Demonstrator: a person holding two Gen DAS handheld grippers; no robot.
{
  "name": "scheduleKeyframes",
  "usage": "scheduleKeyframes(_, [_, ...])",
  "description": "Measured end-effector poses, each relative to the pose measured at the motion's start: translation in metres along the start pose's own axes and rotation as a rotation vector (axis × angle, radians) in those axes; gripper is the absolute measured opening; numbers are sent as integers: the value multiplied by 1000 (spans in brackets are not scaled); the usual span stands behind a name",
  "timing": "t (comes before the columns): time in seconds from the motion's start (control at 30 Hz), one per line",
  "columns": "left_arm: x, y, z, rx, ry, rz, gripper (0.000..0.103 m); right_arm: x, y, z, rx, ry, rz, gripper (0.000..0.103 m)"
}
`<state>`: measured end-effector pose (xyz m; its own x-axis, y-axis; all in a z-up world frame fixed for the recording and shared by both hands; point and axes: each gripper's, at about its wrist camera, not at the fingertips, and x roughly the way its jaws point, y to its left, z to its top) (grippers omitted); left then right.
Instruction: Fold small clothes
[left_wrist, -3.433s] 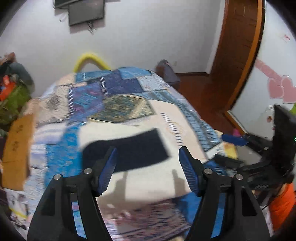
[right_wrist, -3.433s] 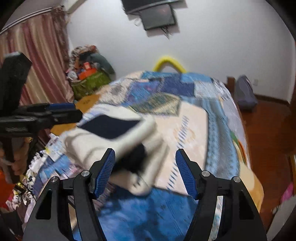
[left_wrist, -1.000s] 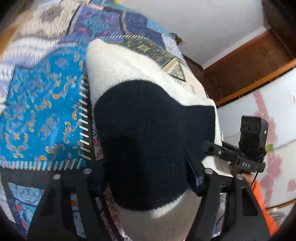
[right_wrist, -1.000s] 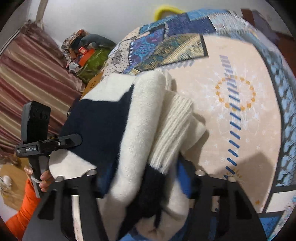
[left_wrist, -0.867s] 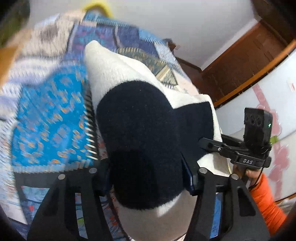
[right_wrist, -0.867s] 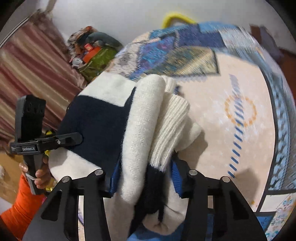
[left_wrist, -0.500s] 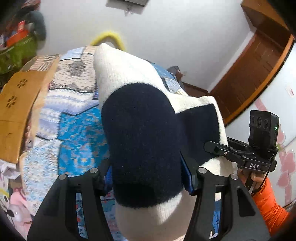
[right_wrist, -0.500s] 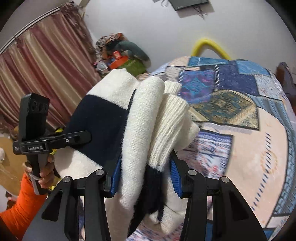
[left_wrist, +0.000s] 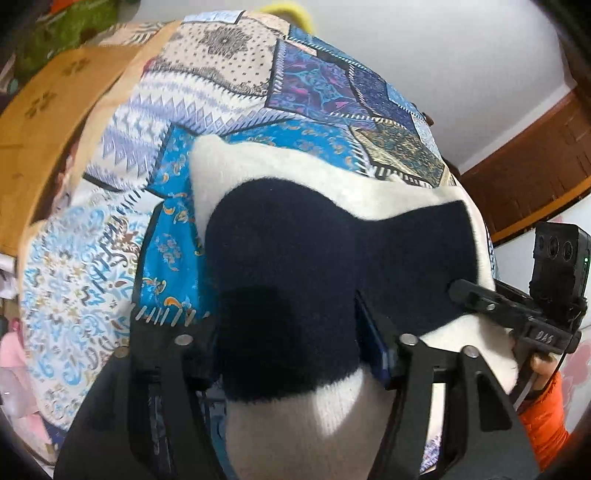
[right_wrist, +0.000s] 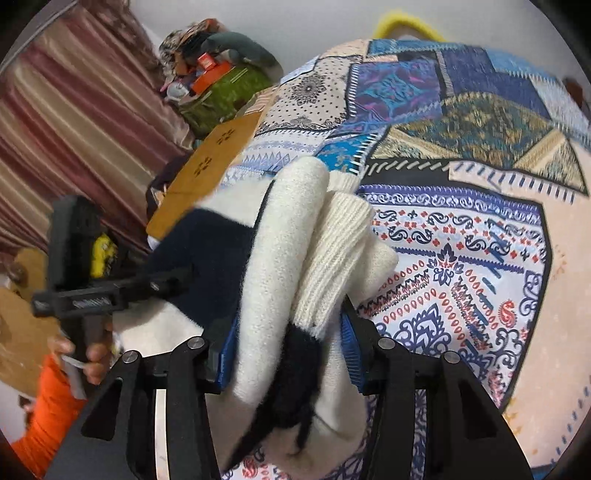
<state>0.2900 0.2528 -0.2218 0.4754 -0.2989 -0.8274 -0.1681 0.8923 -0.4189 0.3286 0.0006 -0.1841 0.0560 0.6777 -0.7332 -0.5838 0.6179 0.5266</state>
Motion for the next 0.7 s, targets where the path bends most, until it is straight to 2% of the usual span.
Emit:
scheduleKeyframes(0.07, [1,4,-2,-5,-18,-12,72,1,-3,0,-17,4,-8,50])
scheduleKeyframes(0.13, [-1,3,-3,11,-29,7,73,-1,0,0,-37,6,-18,56])
scheduleKeyframes(0.3, [-36,-16,-9,88,-113,133,72,-28,17,-7,-89,-58,-77,57])
scheduleKeyframes(0.4, [-74,-36,-16,145,-203,181,72,-55,32,-10,-144,-128,-120,57])
scheduleKeyframes(0.53, [-138,-69,-33,204,-357,169,72,-103,64,-15,-215,-258,-128,57])
scheduleKeyframes(0.7, [-211,-114,-67,277,-549,171,72,-171,116,-32,-311,-466,-107,57])
